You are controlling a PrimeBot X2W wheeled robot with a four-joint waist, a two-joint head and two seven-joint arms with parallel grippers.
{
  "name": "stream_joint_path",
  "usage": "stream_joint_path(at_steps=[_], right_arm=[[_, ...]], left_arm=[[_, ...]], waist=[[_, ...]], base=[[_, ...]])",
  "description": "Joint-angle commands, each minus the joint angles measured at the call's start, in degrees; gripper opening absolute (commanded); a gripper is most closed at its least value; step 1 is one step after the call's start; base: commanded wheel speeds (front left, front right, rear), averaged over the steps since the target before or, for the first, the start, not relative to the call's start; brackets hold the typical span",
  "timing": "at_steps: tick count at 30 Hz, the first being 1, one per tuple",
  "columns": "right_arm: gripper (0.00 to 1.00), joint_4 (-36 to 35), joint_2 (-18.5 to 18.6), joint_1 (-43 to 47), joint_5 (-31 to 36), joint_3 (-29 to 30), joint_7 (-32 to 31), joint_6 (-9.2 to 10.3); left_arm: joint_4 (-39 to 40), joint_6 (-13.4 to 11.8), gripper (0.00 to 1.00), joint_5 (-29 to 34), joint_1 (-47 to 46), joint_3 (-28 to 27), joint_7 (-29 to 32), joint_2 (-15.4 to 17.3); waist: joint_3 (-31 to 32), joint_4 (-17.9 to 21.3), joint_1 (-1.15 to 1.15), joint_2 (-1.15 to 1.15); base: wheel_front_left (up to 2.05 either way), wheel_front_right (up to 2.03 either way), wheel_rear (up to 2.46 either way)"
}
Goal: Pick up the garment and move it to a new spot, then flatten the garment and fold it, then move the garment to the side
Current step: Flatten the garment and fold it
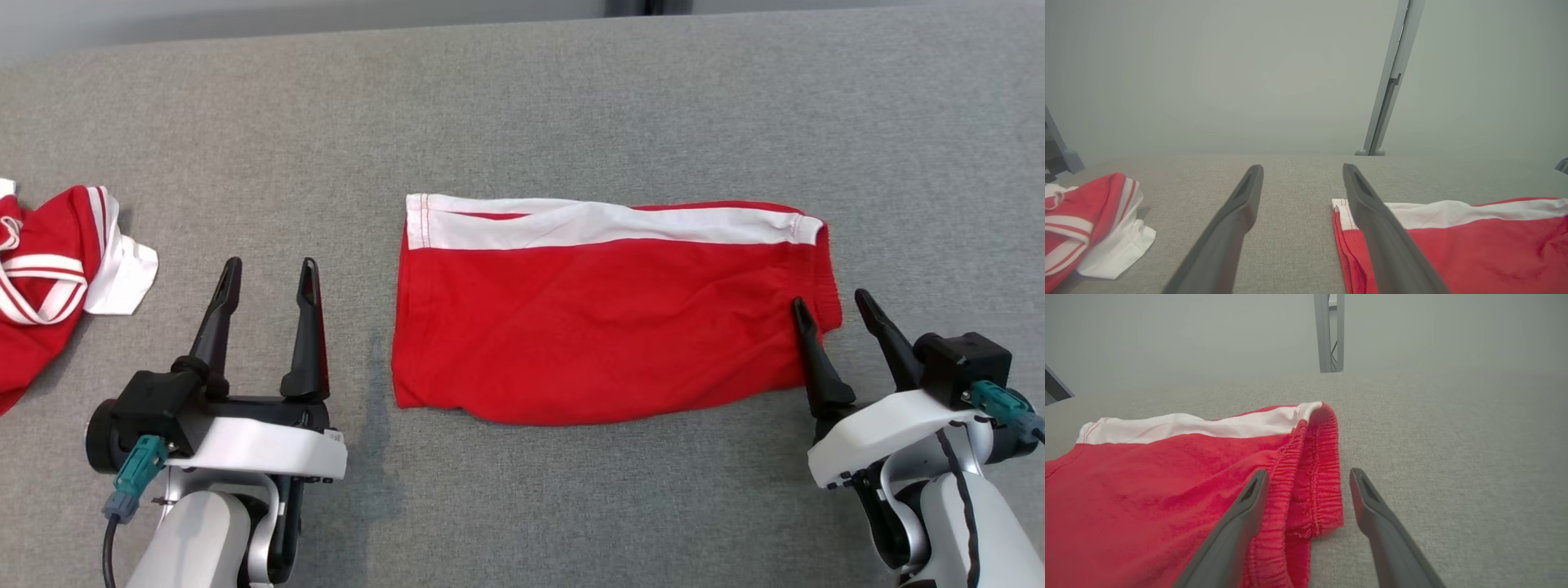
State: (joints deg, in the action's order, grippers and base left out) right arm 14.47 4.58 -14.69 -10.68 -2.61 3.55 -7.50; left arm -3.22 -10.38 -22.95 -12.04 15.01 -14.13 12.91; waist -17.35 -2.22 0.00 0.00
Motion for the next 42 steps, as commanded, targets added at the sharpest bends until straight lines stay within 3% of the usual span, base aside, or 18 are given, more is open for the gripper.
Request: stream_joint_path(at_steps=[1, 10, 11, 12, 13, 14, 15, 24, 34, 42], right_arm=[[1.00, 1.0, 0.2, -0.8, -0.5, 0.1, 0.5, 0.02], [1.00, 12.9, -1.1, -4.2, -4.1, -1.6, 3.2, 0.02], [0.87, 13.8, -1.1, -4.5, -5.0, -2.0, 3.6, 0.02], [0.49, 14.4, -1.2, -4.8, -5.5, -2.5, 3.9, 0.02], [0.35, 15.1, -1.3, -5.0, -6.2, -3.1, 4.1, 0.02], [0.04, 15.6, -1.4, -5.3, -6.8, -3.5, 4.7, 0.02], [0.00, 15.9, -1.4, -5.6, -7.3, -4.0, 5.2, 0.02], [0.00, 16.5, -0.9, -6.9, -11.1, -3.8, 8.0, 0.03], [0.00, 16.4, 0.9, -5.0, -14.6, 2.6, 8.1, 0.03], [0.00, 7.7, 0.4, -7.7, -21.8, -3.6, 3.0, 0.02]], left_arm=[[-0.2, 0.4, 1.00, -0.7, -0.8, 0.0, 0.0, -0.3], [-1.1, 0.7, 1.00, -1.0, -1.6, -0.1, -0.3, 0.1], [-1.1, 0.8, 1.00, -1.0, -1.7, 0.0, -0.3, 0.1], [-1.2, 0.8, 1.00, -1.1, -1.7, 0.0, -0.2, 0.1], [-1.2, 0.9, 1.00, -1.1, -1.8, 0.1, -0.1, 0.2], [-1.3, 0.9, 1.00, -1.0, -1.8, 0.2, 0.0, 0.2], [-1.3, 0.9, 1.00, -1.0, -1.9, 0.4, 0.1, 0.2], [-0.3, 0.4, 1.00, -0.4, -2.2, 0.7, 0.7, 1.0], [0.7, 0.2, 1.00, -0.3, -2.2, 1.7, 1.8, 1.4], [0.6, 0.9, 1.00, -0.7, -2.4, 2.7, 2.8, 1.6]], waist=[[-0.5, -0.5, 0.00, 0.00], [-1.6, -0.6, 0.00, 0.00], [-1.6, -0.4, 0.00, 0.00], [-1.6, -0.3, 0.00, 0.00], [-1.6, -0.1, 0.00, 0.00], [-1.5, 0.1, 0.00, 0.00], [-1.6, 0.2, 0.00, 0.00], [-1.9, 2.2, 0.00, 0.00], [-1.5, 4.4, 0.00, 0.00], [-1.1, 4.7, 0.00, 0.00]], base=[[0.00, 0.00, 0.00], [0.00, 0.00, 0.00], [0.00, 0.00, 0.00], [0.00, 0.00, 0.00], [0.00, 0.00, 0.00], [0.00, 0.00, 0.00], [0.00, 0.00, 0.00], [0.00, 0.00, 0.00], [0.00, 0.00, 0.00], [0.00, 0.00, 0.00]])
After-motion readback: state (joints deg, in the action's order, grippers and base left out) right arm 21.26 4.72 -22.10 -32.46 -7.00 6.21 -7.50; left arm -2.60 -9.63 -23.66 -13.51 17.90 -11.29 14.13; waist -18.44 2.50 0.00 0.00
